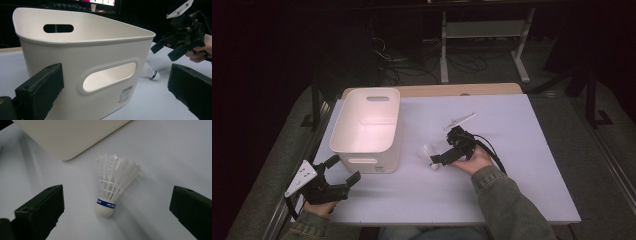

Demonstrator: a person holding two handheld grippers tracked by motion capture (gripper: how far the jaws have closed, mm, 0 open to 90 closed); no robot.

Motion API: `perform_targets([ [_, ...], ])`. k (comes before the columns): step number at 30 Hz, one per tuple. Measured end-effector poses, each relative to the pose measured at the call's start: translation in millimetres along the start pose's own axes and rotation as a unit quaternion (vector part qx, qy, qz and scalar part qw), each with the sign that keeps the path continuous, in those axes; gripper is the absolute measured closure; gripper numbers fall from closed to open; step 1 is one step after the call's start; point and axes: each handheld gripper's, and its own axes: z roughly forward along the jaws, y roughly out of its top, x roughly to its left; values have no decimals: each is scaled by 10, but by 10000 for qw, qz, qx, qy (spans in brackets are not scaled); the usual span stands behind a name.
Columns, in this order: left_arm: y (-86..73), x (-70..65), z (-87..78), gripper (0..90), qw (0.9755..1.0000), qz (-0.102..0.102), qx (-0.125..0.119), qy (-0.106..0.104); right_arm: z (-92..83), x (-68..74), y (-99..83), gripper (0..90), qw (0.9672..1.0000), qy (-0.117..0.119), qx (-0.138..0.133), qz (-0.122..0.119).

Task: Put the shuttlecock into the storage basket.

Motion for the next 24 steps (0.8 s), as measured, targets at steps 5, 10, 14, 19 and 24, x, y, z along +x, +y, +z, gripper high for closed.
perform_targets([
  [5, 0, 0, -1, 0, 10000, -27, -1, 6, 77, -24, -1, 0, 9999, 14, 108, 77],
  [10, -2, -1, 1, 0, 10000, -45, 3, -11, 148, -38, -6, 0, 9997, -17, 216, 83],
  [14, -2, 0, 0, 0, 10000, -27, 8, -11, 208, -65, -16, 0, 9994, -8, 321, 145],
  [19, -3, 1, -1, 0, 10000, -17, 19, -6, 243, -67, -19, 45, 9990, 86, 383, 224],
  [24, -2, 3, -2, 0, 10000, -20, 25, -10, 259, -78, -25, 86, 9988, 81, 366, 329],
])
